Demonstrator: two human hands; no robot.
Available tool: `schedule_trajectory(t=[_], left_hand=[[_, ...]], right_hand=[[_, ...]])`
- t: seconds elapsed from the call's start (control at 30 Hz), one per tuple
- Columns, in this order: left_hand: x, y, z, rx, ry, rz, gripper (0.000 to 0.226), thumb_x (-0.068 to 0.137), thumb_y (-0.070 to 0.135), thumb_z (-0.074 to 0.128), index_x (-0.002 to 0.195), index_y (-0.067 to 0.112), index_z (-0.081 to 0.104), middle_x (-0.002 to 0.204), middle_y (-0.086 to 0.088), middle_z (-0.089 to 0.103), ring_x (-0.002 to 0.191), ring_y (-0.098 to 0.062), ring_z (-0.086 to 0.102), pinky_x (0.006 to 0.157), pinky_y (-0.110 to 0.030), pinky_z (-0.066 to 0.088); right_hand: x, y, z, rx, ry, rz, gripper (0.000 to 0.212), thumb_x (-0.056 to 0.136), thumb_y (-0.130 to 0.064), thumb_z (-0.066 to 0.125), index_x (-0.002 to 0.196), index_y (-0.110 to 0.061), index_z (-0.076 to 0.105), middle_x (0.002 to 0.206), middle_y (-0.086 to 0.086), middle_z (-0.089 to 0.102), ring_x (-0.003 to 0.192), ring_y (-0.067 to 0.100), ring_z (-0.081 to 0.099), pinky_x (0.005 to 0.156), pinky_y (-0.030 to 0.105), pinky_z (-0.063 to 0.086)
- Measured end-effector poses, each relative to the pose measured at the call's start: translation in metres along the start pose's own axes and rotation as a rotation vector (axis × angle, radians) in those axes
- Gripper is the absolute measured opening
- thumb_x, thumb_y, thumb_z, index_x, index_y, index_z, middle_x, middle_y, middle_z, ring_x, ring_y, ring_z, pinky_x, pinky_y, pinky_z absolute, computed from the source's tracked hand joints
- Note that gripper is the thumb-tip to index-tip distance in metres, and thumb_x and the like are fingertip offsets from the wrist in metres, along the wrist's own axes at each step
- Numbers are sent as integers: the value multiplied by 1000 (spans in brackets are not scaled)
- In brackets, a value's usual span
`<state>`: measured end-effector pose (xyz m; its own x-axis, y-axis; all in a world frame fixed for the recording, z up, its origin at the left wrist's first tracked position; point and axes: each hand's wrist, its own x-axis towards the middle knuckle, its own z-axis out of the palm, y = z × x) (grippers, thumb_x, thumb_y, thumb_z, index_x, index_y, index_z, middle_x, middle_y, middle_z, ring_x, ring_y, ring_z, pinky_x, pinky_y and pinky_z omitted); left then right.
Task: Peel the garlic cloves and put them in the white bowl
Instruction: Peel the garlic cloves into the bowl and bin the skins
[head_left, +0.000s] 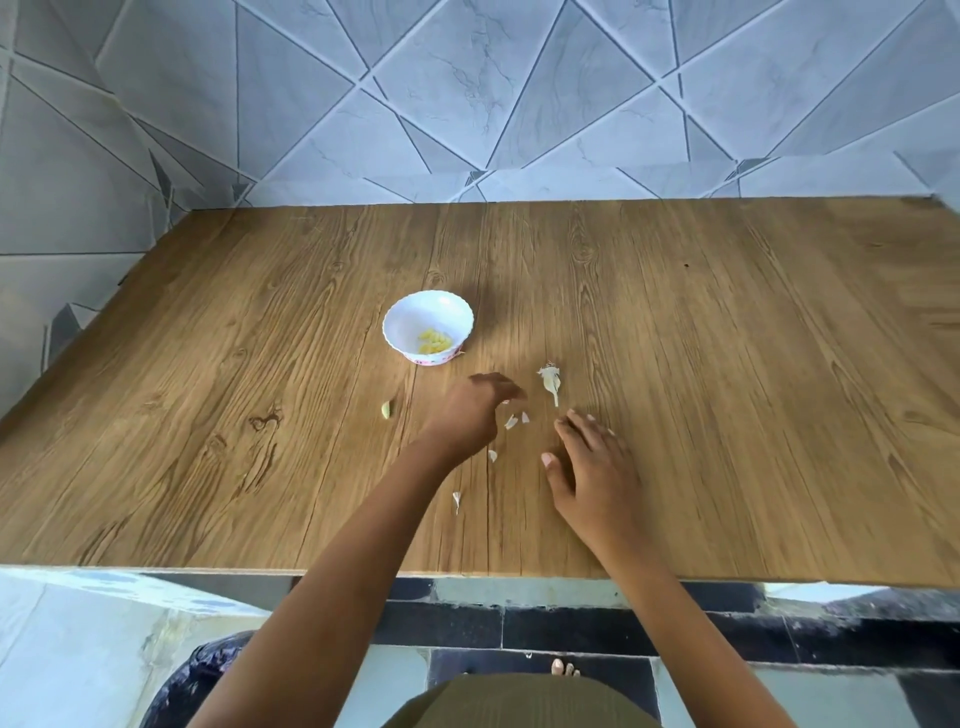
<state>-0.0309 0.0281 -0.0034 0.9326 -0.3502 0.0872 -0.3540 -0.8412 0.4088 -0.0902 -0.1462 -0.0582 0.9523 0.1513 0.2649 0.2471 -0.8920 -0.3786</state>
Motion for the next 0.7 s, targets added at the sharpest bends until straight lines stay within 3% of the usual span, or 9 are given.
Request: schedule_trajectory(t=[0.1,0.23,0.33,0.43,0.57,0.7], left_hand=[[7,4,2,44,-108,94,54,71,-17,47,110,13,69,118,-3,63,106,-22,58,78,-41,52],[-9,-7,0,-2,-120,179,46,68,-17,48,97,9,72,104,-5,67,92,-23,63,74,-34,51],[-28,-19,-4,-24,-115,178,48,67,-17,46,97,9,73,102,-4,68,94,-22,64,76,-31,51],[-48,-25,-10,-23,-116,150,53,69,-20,45,101,11,73,101,-4,67,91,-20,63,76,-33,53],[-70,-22,-11,-12,-99,111,50,75,-18,47,110,10,70,110,-5,64,102,-20,62,85,-33,53],[-87,-12,-12,4,-182,105,41,86,2,52,124,15,61,131,-4,55,119,-18,51,99,-27,41]], right_hand=[[-1,1,-2,40,-26,4,42,94,-28,55,131,-9,54,142,9,47,135,25,39,113,42,26],[-1,2,-3,44,-11,0,41,92,-27,58,129,-9,56,140,10,49,133,27,41,111,40,25],[0,2,-1,73,-8,5,41,92,-27,58,130,-9,55,141,10,48,134,27,40,111,42,26],[1,-2,-2,173,16,9,42,92,-24,59,130,-7,55,138,10,51,132,26,43,108,44,36],[5,-17,-5,376,105,13,36,90,-16,62,123,-3,59,124,10,61,117,23,57,96,29,42],[9,-30,-11,623,84,94,32,93,-16,57,124,-8,58,123,0,61,113,10,56,93,12,38]])
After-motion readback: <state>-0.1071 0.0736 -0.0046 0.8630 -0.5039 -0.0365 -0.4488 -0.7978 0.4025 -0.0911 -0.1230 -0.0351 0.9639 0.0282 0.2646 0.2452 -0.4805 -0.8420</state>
